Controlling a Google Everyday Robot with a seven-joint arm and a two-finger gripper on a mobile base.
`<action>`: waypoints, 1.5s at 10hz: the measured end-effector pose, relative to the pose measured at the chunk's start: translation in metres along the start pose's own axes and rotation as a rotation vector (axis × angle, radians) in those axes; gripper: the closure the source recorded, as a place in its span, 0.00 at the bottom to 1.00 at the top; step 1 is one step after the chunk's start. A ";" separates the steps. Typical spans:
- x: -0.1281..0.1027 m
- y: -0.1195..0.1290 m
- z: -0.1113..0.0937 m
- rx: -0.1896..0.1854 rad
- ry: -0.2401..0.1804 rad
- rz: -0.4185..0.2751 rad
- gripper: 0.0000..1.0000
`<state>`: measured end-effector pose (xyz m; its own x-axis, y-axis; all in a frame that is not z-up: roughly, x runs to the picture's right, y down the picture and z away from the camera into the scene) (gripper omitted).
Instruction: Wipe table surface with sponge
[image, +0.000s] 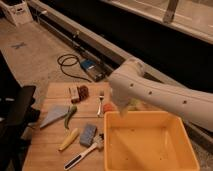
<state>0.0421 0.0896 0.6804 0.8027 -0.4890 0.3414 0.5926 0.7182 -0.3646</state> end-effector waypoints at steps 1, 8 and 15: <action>-0.021 -0.016 0.011 -0.005 -0.025 -0.056 0.35; -0.081 -0.054 0.043 -0.020 -0.117 -0.221 0.35; -0.109 -0.060 0.101 -0.107 -0.160 -0.329 0.35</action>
<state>-0.0879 0.1493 0.7524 0.5528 -0.5955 0.5830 0.8273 0.4758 -0.2985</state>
